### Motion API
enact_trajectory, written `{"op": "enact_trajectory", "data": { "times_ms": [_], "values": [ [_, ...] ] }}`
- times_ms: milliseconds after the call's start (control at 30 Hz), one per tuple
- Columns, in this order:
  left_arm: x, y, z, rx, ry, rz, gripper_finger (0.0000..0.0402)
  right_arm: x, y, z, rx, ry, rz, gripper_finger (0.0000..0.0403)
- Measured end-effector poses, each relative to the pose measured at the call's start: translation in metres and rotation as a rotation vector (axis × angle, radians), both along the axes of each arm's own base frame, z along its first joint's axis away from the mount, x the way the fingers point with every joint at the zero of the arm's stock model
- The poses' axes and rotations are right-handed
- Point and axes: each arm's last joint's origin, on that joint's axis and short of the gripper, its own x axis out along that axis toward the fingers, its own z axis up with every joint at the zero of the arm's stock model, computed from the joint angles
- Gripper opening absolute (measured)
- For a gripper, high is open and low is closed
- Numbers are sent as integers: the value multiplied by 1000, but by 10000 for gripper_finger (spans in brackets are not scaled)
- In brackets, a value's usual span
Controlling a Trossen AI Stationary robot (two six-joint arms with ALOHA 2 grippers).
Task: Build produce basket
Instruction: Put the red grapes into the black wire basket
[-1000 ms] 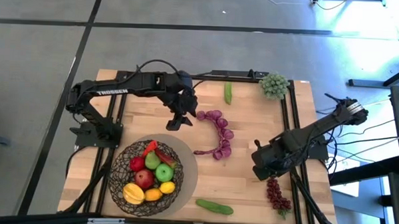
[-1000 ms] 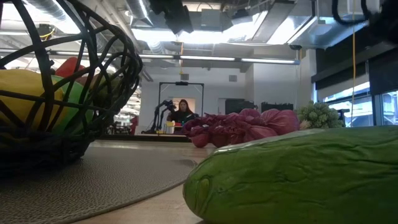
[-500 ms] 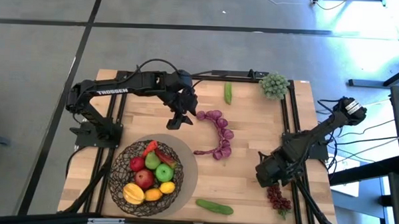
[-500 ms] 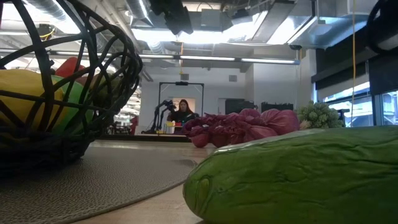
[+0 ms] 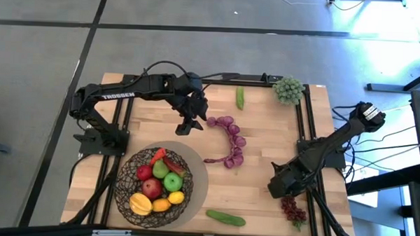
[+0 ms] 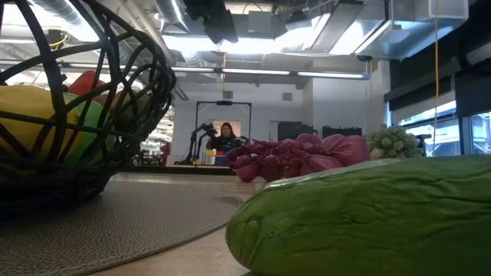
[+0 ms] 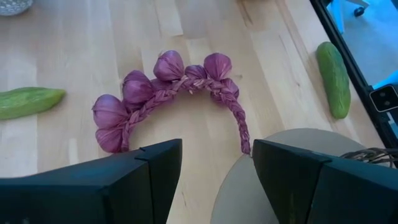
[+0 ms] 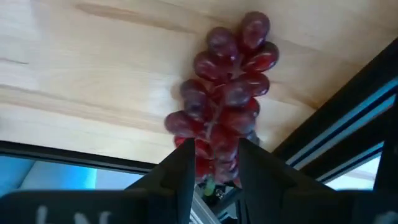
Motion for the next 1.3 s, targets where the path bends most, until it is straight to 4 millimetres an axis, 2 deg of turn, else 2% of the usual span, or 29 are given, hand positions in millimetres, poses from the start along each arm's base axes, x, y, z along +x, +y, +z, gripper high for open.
{"op": "enact_trajectory", "data": {
  "times_ms": [267,533,767,900,1100,1300],
  "values": [
    [0,0,0,0,0,0,187,-12,-7,-20,26,91,16,113],
    [0,0,0,-1,0,1,187,-8,-4,-29,110,-11,24,113],
    [0,0,0,-2,1,2,187,-14,-9,-40,81,20,0,112],
    [0,0,0,-2,1,2,187,-13,-9,-43,87,-29,-5,85],
    [0,0,0,-2,1,2,187,-9,-8,-43,71,-108,-22,10],
    [0,0,0,-2,1,2,187,-7,-7,-43,61,-140,-26,4]
  ]
}}
